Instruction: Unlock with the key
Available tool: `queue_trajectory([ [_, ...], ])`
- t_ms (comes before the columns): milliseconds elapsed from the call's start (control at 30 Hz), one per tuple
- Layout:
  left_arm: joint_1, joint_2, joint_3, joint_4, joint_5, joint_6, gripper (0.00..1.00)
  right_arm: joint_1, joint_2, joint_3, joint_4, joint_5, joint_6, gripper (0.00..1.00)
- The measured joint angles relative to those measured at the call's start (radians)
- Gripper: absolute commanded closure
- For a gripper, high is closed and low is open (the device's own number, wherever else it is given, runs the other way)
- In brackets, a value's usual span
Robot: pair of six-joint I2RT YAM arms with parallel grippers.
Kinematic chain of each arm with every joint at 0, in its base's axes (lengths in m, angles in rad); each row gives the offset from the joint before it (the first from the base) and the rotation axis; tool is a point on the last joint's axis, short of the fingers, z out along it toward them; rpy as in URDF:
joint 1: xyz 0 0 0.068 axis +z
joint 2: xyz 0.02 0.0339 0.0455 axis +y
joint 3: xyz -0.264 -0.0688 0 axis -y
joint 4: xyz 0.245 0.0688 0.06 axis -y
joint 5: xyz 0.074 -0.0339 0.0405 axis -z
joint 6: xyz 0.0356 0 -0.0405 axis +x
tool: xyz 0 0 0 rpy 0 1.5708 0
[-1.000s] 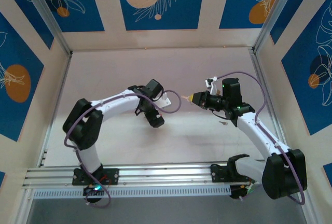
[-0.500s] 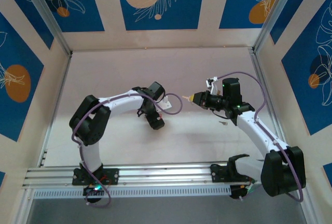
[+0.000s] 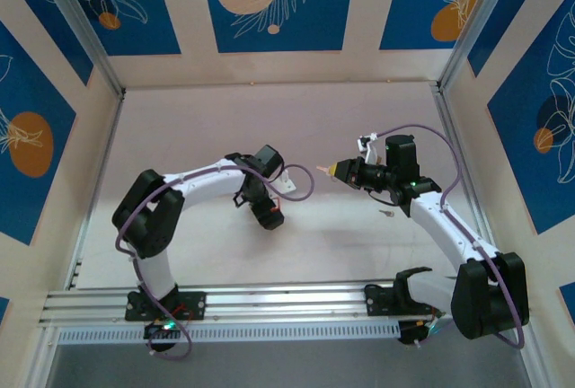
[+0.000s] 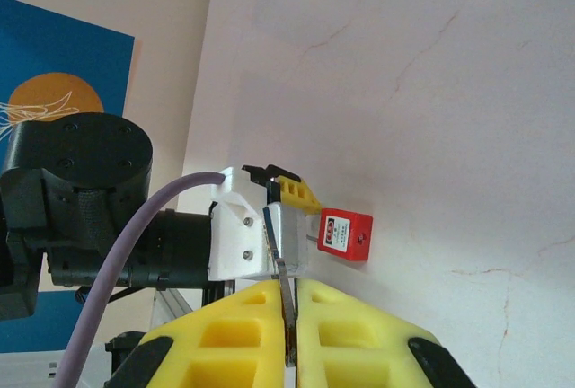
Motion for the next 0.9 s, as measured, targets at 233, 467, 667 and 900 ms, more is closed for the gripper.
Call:
queue_trajectory([
  [233, -0.003, -0.011, -0.010, -0.011, 0.029, -0.017, 0.12, -0.002, 0.000, 0.000, -0.001, 0.000, -0.003, 0.90],
  [467, -0.004, -0.011, 0.038, -0.052, -0.062, 0.017, 0.09, -0.004, -0.001, 0.000, -0.007, 0.000, -0.006, 0.91],
  [667, -0.011, 0.011, 0.087, -0.064, -0.135, 0.057, 0.10, -0.007, -0.001, 0.000, -0.010, 0.000, -0.007, 0.91],
  [900, -0.040, 0.033, 0.087, -0.063, -0.168, 0.082, 0.11, -0.007, 0.000, 0.000, -0.010, 0.000, -0.007, 0.91],
])
